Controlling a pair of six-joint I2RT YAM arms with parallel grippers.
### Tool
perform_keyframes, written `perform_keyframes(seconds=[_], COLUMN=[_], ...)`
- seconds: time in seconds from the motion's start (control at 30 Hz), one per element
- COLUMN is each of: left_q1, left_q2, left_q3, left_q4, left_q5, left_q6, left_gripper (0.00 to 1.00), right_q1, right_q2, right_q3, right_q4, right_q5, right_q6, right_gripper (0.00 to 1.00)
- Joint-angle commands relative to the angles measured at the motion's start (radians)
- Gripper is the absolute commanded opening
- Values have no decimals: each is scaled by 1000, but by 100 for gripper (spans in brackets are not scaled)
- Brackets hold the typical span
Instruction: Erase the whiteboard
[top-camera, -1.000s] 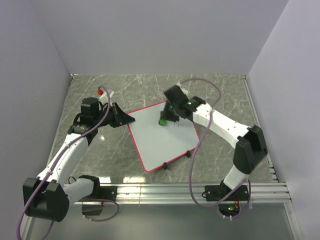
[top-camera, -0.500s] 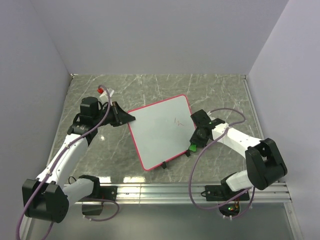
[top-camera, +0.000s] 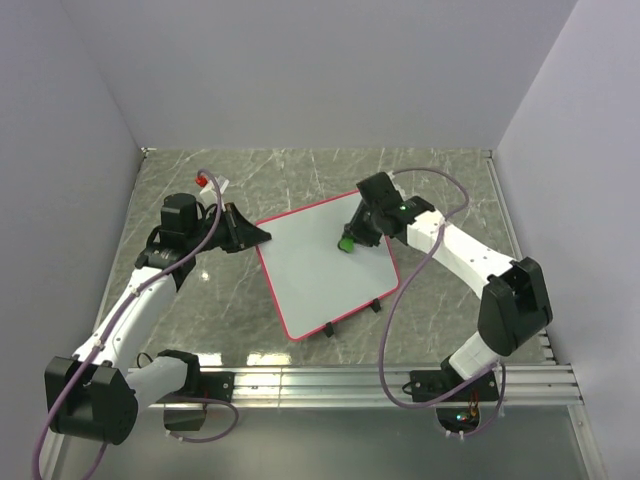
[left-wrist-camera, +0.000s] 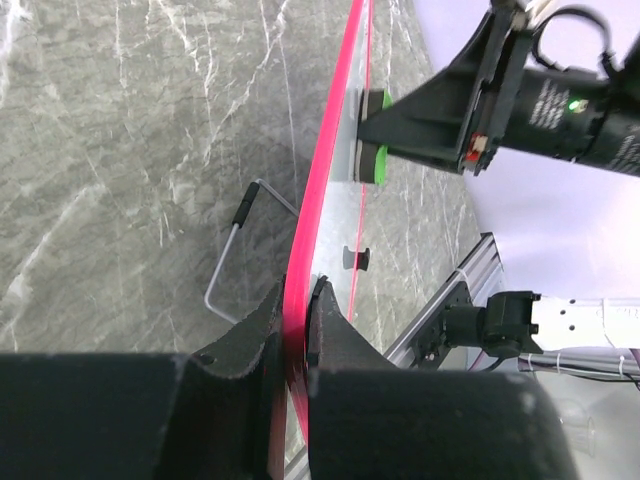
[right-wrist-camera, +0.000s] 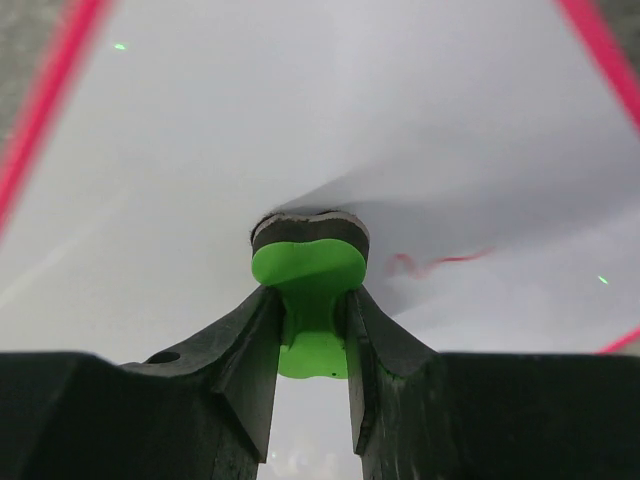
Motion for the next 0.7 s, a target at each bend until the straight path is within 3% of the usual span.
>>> perform_keyframes(seconds=[0.0, 0.2, 0.4, 0.67], left_q1=[-21, -22, -25, -30], left_q2=[29, 19, 22, 32], left_q3=[-19, -18, -18, -21], left_q4=[-115, -116, -118, -112], left_q5=[-87, -91, -88, -84], left_q6=[144, 144, 146, 143], left_gripper=[0, 0, 0, 0], right_q1=[34, 17, -127, -165], right_q2=[42, -8, -106, -129], right_q3=[79, -89, -380, -458], right_q4=[41, 145, 254, 249], right_q5=[-20, -56, -102, -92], right_q6=[44, 94, 159, 100], right_gripper=[0, 0, 0, 0])
